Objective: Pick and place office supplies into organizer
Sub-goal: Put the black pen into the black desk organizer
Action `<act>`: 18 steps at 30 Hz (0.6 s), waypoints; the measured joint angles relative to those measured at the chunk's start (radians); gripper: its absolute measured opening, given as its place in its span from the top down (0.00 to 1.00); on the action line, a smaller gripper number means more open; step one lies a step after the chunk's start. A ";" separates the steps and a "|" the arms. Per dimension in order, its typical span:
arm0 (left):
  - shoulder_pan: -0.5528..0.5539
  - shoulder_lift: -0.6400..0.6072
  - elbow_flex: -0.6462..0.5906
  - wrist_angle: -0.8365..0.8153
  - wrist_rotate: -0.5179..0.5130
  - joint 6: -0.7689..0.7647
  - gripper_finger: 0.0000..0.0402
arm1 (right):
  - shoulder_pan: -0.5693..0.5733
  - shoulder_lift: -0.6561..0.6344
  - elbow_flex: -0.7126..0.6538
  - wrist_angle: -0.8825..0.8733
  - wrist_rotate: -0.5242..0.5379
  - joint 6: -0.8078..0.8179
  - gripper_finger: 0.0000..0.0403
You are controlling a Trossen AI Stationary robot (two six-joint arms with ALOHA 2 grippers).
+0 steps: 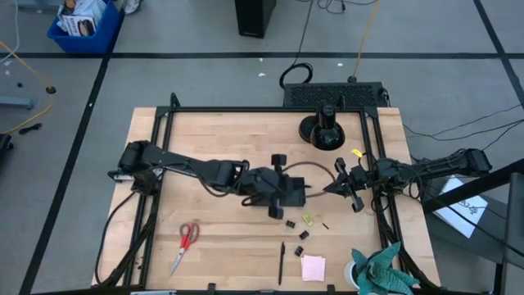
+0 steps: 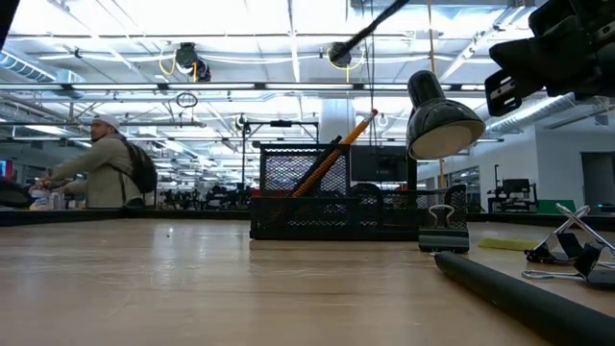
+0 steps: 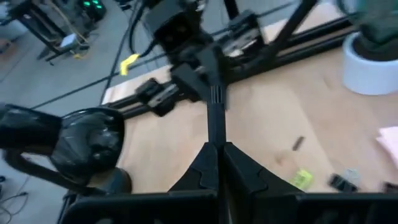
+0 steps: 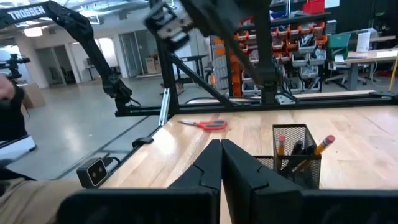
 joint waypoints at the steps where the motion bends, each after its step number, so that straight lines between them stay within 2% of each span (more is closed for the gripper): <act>1: 0.006 -0.015 -0.022 0.003 0.006 0.003 0.99 | 0.000 0.000 0.000 0.000 0.000 0.000 1.00; 6: 0.048 -0.130 -0.201 0.134 0.049 0.009 0.99 | 0.000 0.002 0.000 -0.001 0.001 0.008 0.99; 10: 0.086 -0.249 -0.444 0.423 0.140 -0.011 1.00 | 0.000 0.006 0.000 -0.005 0.003 0.008 1.00; 12: 0.103 -0.275 -0.560 0.617 0.196 -0.026 1.00 | 0.000 0.008 0.000 -0.007 0.003 0.008 1.00; 15: 0.123 -0.278 -0.688 0.815 0.247 -0.053 1.00 | 0.000 0.011 0.000 -0.011 0.006 0.005 0.99; 18: 0.147 -0.270 -0.773 0.898 0.245 -0.064 1.00 | 0.000 0.018 0.000 -0.016 0.008 0.005 0.99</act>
